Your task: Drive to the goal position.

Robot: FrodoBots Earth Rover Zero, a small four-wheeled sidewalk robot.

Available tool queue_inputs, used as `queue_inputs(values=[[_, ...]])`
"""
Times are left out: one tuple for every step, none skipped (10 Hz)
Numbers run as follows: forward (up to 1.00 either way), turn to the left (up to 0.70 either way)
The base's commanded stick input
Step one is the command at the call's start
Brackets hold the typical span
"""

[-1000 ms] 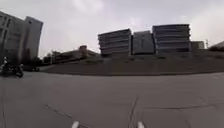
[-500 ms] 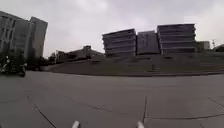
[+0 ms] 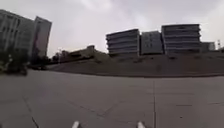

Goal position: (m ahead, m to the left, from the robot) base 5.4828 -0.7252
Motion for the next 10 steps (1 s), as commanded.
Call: queue_inputs(values=[[0.60, 0.15], [0.60, 0.15], [0.60, 0.15], [0.60, 0.15], [0.60, 0.15], [0.60, 0.15], [0.60, 0.15], [0.60, 0.15], [0.60, 0.15], [0.60, 0.15]])
